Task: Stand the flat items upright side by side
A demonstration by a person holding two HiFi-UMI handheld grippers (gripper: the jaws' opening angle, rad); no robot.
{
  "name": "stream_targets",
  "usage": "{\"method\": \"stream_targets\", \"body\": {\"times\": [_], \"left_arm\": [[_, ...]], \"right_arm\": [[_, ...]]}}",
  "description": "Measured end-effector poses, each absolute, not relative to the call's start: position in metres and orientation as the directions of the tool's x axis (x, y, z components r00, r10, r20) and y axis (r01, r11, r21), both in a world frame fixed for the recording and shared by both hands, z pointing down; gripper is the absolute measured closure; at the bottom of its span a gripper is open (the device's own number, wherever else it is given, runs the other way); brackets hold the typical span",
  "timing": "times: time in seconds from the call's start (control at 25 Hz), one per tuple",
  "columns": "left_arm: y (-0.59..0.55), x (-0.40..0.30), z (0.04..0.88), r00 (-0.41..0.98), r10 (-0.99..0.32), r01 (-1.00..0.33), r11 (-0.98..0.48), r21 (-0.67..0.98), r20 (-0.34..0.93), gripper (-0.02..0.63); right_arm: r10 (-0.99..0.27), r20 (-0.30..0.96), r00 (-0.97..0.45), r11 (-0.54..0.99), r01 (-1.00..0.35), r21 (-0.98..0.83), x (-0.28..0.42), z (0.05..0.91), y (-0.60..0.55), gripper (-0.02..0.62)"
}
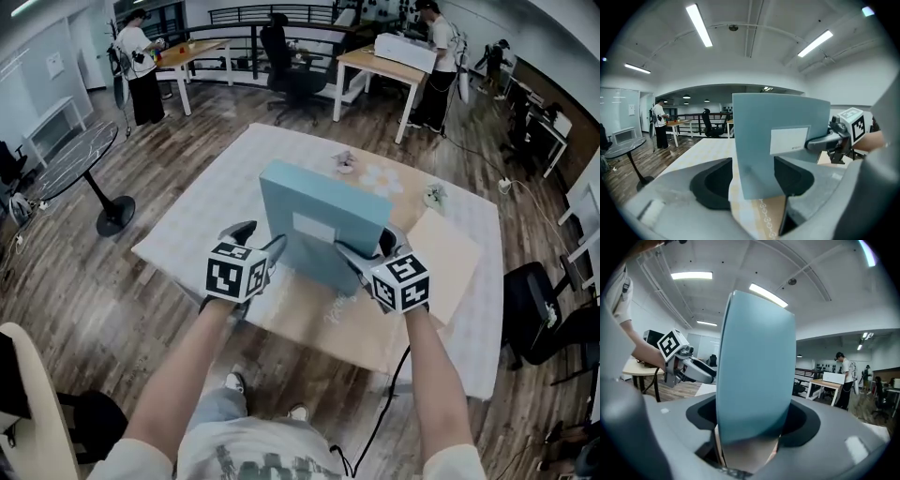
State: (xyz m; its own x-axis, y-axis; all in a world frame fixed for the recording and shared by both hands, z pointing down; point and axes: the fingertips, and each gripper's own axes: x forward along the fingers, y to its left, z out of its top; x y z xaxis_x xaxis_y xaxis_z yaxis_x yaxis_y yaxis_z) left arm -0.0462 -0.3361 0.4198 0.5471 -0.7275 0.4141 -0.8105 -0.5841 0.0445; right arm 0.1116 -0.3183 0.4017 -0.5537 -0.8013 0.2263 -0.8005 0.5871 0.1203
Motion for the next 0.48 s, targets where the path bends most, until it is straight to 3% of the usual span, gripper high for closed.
{"method": "stream_targets", "body": {"times": [0.48], "left_arm": [[-0.368,-0.005,0.435,0.706,-0.567,-0.653,-0.753,0.079,0.425,0.318]], "right_arm": [[-0.959,0.153,-0.239,0.264,-0.95,0.167,0.141,0.404,-0.332,0.249]]}}
